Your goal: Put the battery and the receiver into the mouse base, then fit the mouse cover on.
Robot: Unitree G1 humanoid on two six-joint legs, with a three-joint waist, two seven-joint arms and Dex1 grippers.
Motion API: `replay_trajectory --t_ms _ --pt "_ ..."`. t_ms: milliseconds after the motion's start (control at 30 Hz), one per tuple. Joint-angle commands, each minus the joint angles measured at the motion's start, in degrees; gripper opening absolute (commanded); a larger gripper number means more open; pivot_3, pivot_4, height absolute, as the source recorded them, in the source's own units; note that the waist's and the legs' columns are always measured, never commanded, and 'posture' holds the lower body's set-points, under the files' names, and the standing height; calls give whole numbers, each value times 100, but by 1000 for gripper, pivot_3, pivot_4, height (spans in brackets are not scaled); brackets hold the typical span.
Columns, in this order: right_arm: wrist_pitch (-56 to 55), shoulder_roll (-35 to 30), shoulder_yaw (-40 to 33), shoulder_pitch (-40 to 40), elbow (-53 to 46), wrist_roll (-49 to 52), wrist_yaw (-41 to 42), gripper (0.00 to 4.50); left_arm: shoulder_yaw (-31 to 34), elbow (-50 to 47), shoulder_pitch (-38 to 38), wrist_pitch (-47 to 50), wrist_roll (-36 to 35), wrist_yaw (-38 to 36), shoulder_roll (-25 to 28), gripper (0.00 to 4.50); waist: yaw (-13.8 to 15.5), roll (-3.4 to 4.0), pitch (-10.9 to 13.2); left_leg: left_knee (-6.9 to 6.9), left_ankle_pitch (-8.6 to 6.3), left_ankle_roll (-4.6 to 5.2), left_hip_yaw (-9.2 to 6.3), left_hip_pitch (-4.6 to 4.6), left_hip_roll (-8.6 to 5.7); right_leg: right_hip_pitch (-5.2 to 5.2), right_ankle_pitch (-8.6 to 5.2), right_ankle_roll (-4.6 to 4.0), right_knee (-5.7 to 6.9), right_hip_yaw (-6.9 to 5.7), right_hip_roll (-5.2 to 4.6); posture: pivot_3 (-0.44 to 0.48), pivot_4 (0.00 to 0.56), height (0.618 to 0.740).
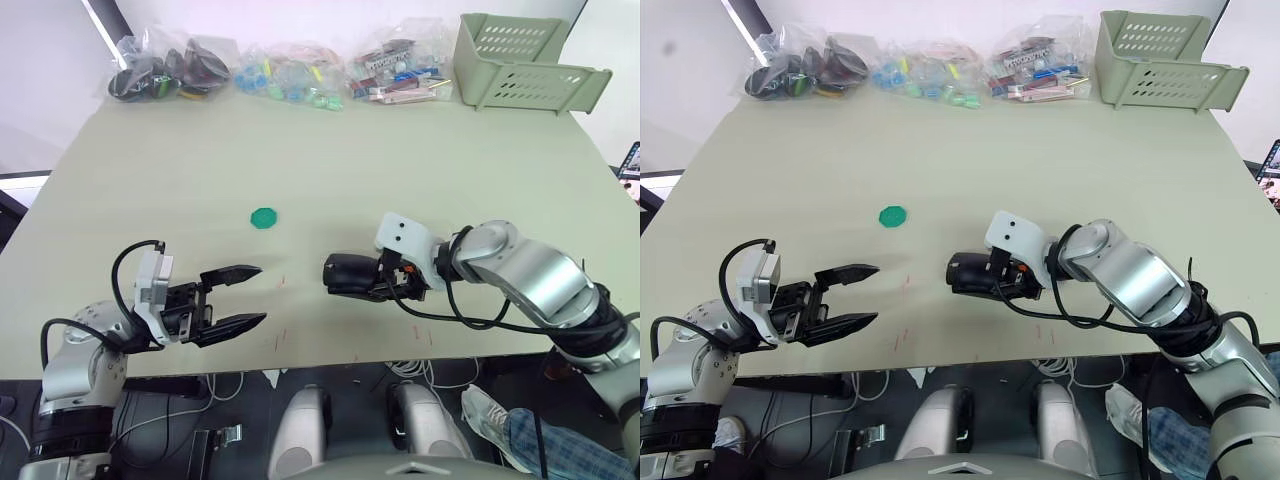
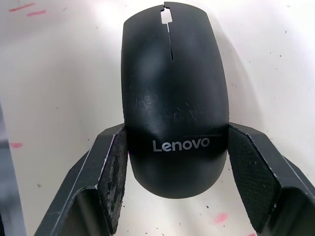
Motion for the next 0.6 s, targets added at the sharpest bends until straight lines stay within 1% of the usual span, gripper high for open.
replay_trajectory --t_ms 33,600 --pt "35 9 48 -175 -96 32 -52 2852 113 -206 51 -54 -31 1 56 4500 -4 0 0 0 0 0 0 0 0 0 0 0 0 0 0 0 150 740" --pt "148 -57 260 -316 26 117 -78 2852 93 -231 57 -65 -30 23 31 4500 -9 0 0 0 0 0 -1 0 1 -1 0 0 0 -1 0 0 150 740"
